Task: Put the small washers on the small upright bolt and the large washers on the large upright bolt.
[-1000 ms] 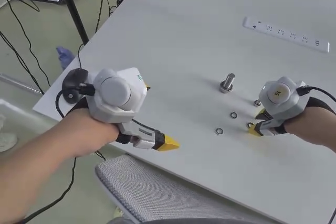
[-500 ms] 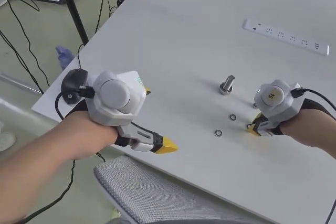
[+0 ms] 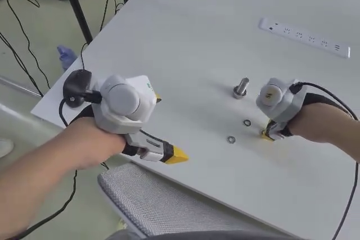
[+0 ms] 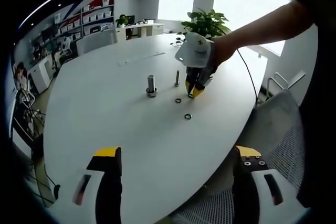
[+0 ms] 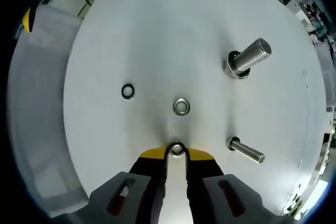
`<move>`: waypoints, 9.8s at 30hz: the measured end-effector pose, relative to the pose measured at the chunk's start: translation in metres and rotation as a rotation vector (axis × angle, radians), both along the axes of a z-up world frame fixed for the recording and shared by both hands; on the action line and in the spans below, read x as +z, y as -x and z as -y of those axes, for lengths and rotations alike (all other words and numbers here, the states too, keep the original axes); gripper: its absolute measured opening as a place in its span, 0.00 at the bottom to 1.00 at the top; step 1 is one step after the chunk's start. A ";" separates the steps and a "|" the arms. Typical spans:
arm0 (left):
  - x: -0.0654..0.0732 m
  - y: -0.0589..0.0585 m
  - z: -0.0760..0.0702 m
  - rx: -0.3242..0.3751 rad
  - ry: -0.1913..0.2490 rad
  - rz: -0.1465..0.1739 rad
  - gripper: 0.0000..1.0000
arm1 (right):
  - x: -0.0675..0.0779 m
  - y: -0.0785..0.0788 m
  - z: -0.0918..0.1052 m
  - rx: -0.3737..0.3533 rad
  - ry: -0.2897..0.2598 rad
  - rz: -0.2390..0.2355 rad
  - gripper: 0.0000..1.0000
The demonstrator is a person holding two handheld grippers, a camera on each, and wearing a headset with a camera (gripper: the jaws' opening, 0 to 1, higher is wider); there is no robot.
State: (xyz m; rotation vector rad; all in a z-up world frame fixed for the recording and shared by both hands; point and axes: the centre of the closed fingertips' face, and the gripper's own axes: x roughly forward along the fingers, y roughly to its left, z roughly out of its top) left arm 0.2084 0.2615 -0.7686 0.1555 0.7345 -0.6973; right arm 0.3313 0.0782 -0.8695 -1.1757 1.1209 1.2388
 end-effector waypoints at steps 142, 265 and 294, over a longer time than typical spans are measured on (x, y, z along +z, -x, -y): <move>-0.020 0.000 -0.017 -0.049 -0.015 -0.074 0.83 | 0.006 -0.069 -0.004 -0.061 -0.047 0.005 0.14; 0.010 0.001 -0.011 -0.212 0.010 0.000 0.94 | 0.004 -0.005 -0.050 -0.195 -0.182 0.007 0.28; 0.005 0.001 0.005 -0.216 0.003 -0.024 0.89 | 0.000 -0.007 -0.050 -0.126 -0.101 -0.003 0.15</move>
